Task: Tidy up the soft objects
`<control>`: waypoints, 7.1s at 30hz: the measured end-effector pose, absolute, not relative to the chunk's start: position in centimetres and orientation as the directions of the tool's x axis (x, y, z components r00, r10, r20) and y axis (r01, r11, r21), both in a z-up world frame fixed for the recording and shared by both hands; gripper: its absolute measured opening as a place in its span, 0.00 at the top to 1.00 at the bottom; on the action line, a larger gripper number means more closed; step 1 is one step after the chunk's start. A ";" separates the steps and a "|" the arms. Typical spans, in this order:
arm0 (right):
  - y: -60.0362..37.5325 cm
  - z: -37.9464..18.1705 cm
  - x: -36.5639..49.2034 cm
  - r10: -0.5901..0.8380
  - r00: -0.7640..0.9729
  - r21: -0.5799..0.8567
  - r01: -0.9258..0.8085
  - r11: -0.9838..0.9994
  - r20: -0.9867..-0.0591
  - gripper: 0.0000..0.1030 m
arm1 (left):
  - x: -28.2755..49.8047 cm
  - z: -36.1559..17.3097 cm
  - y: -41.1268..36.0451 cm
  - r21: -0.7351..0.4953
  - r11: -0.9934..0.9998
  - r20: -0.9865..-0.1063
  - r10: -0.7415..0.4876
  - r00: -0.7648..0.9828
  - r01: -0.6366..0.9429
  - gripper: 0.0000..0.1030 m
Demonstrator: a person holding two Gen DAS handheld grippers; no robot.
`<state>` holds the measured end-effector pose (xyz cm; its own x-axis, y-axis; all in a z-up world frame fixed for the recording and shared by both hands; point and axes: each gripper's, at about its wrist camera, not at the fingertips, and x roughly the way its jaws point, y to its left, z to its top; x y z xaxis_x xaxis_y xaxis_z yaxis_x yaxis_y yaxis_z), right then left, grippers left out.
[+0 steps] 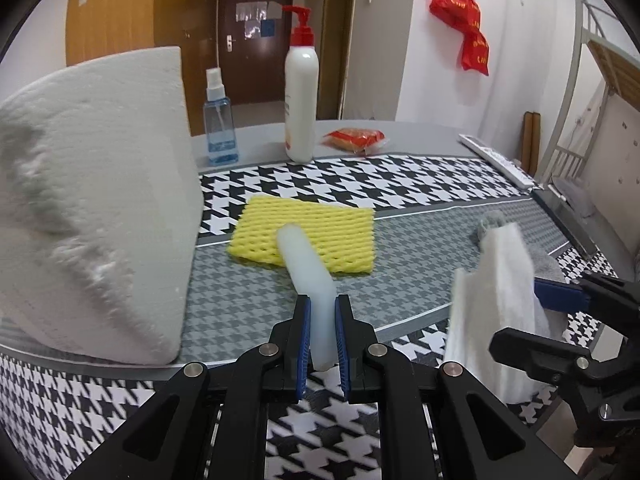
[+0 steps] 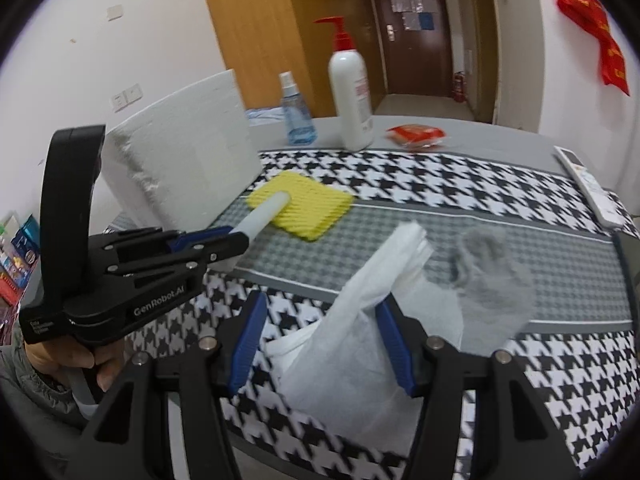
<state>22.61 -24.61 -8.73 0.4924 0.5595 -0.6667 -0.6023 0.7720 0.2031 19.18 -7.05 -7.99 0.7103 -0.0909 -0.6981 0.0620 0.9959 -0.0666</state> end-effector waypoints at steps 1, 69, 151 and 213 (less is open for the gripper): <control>-24.4 -8.5 22.4 0.575 0.487 0.213 -0.612 0.762 -0.657 0.40 | 18.9 -7.8 -6.9 -0.068 0.996 -0.692 -0.095 0.716 0.066 0.87; -19.2 -9.5 21.6 0.464 0.525 0.108 -0.572 0.813 -0.714 0.91 | 13.3 -6.3 -3.4 -0.036 0.998 -0.608 -0.069 0.791 0.059 0.87; -15.2 3.8 20.0 0.700 0.582 0.056 -0.751 0.658 -0.414 0.91 | 11.6 4.9 0.2 0.054 0.994 -0.327 0.103 0.939 -0.091 0.93; -9.1 7.1 21.7 0.791 0.423 0.007 -0.880 0.475 -0.442 0.91 | 10.5 -4.7 -1.0 -0.027 0.907 -0.576 0.329 0.748 -0.420 0.17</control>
